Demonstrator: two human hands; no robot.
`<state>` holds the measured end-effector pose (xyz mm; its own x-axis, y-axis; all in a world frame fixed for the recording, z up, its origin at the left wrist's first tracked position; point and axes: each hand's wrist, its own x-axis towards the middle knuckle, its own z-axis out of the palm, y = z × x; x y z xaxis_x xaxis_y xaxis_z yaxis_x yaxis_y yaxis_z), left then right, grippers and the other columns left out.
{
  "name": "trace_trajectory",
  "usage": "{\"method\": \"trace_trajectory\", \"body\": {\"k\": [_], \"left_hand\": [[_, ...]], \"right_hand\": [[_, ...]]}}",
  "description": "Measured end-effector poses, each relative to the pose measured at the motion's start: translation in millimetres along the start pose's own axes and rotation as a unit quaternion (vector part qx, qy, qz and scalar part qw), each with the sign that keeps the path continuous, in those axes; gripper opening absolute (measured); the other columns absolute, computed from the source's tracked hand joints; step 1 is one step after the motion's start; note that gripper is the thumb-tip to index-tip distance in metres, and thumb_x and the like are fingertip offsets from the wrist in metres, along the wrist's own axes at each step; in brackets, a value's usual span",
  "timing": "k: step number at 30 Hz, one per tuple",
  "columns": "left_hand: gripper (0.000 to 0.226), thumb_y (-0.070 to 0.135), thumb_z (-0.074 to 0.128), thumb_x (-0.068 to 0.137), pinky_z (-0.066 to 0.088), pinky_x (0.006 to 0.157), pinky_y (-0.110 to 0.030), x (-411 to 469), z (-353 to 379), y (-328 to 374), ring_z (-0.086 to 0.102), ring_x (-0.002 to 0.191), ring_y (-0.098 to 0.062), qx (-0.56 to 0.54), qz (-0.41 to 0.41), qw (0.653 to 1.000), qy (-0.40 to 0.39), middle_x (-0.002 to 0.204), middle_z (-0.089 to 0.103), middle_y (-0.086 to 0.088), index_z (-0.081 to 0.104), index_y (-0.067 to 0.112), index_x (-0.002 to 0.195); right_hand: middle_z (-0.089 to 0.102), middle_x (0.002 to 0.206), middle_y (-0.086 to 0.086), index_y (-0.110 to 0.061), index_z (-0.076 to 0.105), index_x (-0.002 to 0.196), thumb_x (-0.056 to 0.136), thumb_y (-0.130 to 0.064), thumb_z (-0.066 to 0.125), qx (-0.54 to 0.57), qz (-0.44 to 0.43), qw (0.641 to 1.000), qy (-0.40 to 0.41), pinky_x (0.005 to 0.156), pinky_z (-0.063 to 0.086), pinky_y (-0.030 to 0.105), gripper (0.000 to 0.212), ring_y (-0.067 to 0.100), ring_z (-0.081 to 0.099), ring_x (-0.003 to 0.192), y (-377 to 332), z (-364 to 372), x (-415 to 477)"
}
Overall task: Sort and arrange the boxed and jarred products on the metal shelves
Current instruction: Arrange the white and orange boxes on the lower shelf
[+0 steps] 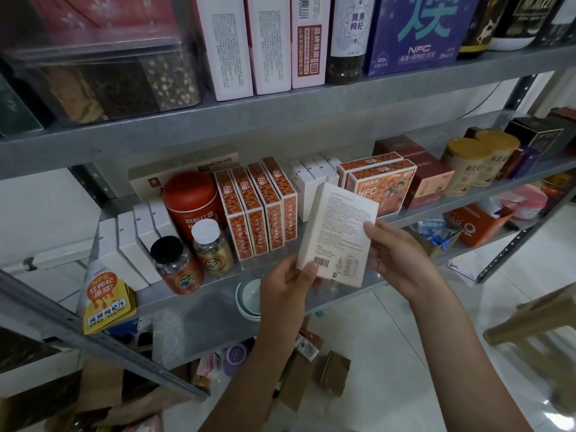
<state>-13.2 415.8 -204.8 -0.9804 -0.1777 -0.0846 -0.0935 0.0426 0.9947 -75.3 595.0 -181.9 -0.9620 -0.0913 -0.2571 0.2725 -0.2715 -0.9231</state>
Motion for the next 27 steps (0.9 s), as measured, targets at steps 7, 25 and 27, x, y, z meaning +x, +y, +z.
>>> {"method": "trace_trajectory", "body": {"k": [7,25,27], "left_hand": [[0.017,0.019,0.063,0.091,0.06,0.083,-0.036,0.9,0.7,0.1,0.071,0.098,-0.025,-0.139,-0.086,0.986,-0.036,0.108,0.073,-0.009,0.068,0.012,0.105],[0.085,0.057,0.073,0.057,0.052,0.085,-0.018,0.1,7.1,3.7,0.049,0.118,-0.002,0.122,0.133,0.984,-0.004,0.132,0.045,0.021,0.037,0.042,0.133],[0.077,0.055,0.07,0.056,0.053,0.066,-0.012,5.0,3.9,5.5,0.061,0.103,0.004,0.018,0.095,0.994,-0.047,0.124,0.052,0.016,0.043,0.04,0.126]], "right_hand": [[0.075,0.101,0.013,-0.005,0.068,0.105,0.079,-0.02,0.062,0.047,-0.005,0.998,-0.048,0.065,0.059,0.029,0.03,0.024,0.074,0.087,-2.4,-3.1,-3.6],[0.072,0.112,0.009,-0.005,0.06,0.119,0.093,-0.035,0.058,0.008,-0.037,0.999,0.022,0.085,0.058,0.038,0.04,0.023,0.068,0.106,3.2,22.1,-14.3],[0.068,0.12,0.01,-0.01,0.055,0.129,0.095,-0.036,0.055,0.02,-0.042,0.999,0.006,0.089,0.056,0.043,0.043,0.025,0.065,0.113,4.6,19.5,-13.9]]}}
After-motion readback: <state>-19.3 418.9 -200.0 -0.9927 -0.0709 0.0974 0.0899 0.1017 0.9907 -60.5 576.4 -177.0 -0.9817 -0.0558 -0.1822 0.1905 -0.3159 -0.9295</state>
